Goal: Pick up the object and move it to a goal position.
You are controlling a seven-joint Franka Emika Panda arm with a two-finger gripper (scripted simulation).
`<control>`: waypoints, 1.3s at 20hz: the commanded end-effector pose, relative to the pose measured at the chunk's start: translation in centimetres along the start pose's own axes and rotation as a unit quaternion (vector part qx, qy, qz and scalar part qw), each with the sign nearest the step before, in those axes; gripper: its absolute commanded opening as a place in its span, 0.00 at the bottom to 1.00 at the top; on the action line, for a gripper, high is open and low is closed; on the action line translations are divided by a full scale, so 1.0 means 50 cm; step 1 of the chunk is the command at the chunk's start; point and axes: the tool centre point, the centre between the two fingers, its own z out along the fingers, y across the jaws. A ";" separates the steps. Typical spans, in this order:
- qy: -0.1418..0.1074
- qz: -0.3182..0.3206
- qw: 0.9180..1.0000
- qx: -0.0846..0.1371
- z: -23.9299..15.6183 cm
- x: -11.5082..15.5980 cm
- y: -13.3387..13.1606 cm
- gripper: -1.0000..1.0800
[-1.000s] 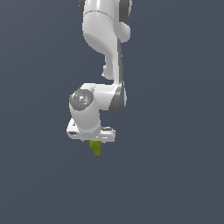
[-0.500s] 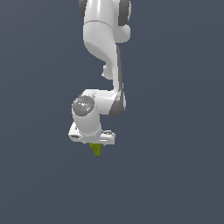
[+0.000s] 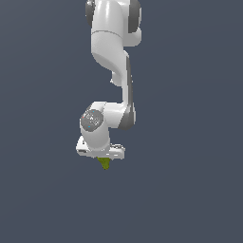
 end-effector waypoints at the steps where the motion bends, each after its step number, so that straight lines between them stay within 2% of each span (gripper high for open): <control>1: 0.001 0.000 1.000 0.000 -0.001 0.001 0.000 0.00; 15: 0.000 0.000 1.000 0.000 -0.004 -0.008 -0.003 0.00; 26: 0.000 0.000 1.000 0.000 -0.032 -0.073 -0.024 0.00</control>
